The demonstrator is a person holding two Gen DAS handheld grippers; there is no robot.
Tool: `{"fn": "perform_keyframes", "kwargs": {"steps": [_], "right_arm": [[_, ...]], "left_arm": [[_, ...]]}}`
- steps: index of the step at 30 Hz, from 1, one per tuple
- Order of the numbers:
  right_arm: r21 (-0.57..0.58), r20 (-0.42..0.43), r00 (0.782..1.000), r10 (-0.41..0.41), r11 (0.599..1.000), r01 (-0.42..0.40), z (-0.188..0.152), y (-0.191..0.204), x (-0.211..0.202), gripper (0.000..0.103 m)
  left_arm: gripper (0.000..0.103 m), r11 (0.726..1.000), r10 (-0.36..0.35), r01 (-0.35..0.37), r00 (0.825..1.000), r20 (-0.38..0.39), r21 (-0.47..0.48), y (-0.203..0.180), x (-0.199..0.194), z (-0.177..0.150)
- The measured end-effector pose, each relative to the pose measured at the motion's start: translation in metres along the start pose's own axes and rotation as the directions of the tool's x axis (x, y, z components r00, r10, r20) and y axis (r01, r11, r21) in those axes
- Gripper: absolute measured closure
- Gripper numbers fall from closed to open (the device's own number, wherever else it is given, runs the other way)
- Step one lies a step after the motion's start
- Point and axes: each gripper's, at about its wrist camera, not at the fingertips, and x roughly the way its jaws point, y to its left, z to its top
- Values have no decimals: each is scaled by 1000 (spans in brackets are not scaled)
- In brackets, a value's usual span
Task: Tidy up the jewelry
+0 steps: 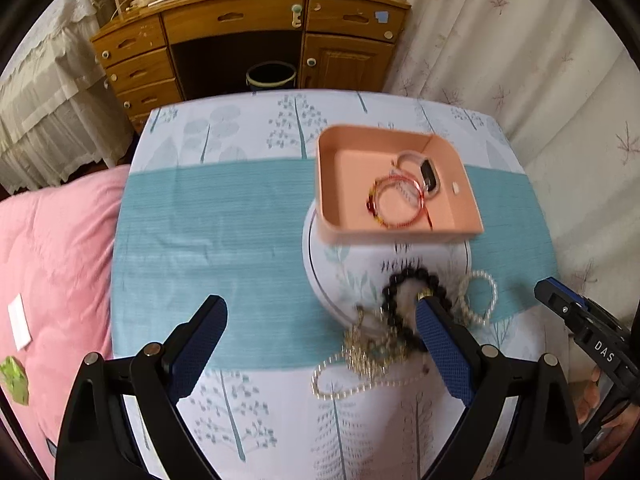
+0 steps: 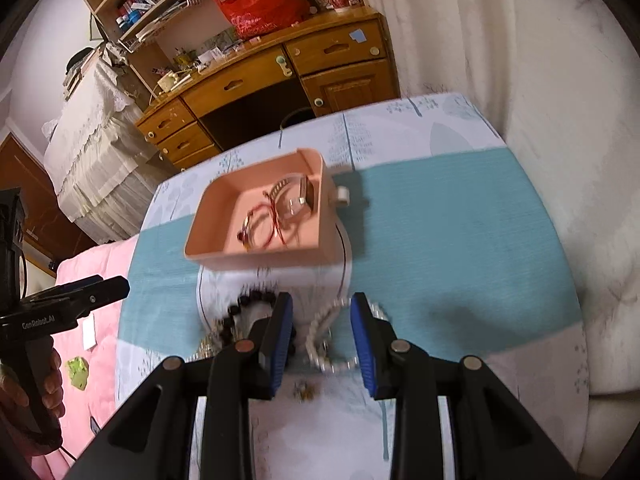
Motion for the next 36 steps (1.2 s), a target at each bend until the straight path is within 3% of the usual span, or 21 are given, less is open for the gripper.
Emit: {"fn": "perform_keyframes", "kwargs": {"steps": [9,19,22,23,27,32,36], "right_arm": [[142,-89,994,65,988,-52,-48,-10,-6,73],[5,-167,986,4,1000,-4,-86,9,-5,72],[-74,-182,983,-23,997,10,-96,17,-3,72],[-109,-183,982,-36,994,17,-99,20,-2,71],[-261,-162,982,-97,964,52,-110,35,1,62],[-416,-66,988,-136,904,97,-119,47,2,62],[-504,34,989,-142,852,139,-122,50,6,62]], "left_arm": [[9,996,53,-54,999,6,72,-9,-8,-55],[9,980,114,-90,984,-135,176,-14,6,-101],[9,984,80,-54,985,-153,168,-16,7,-106],[9,987,76,-57,989,-124,150,-18,6,-107],[9,986,16,3,993,-116,168,-26,6,-101],[9,985,-45,67,989,-144,157,-35,14,-83],[9,988,-127,140,975,-181,61,-38,28,-63]]}}
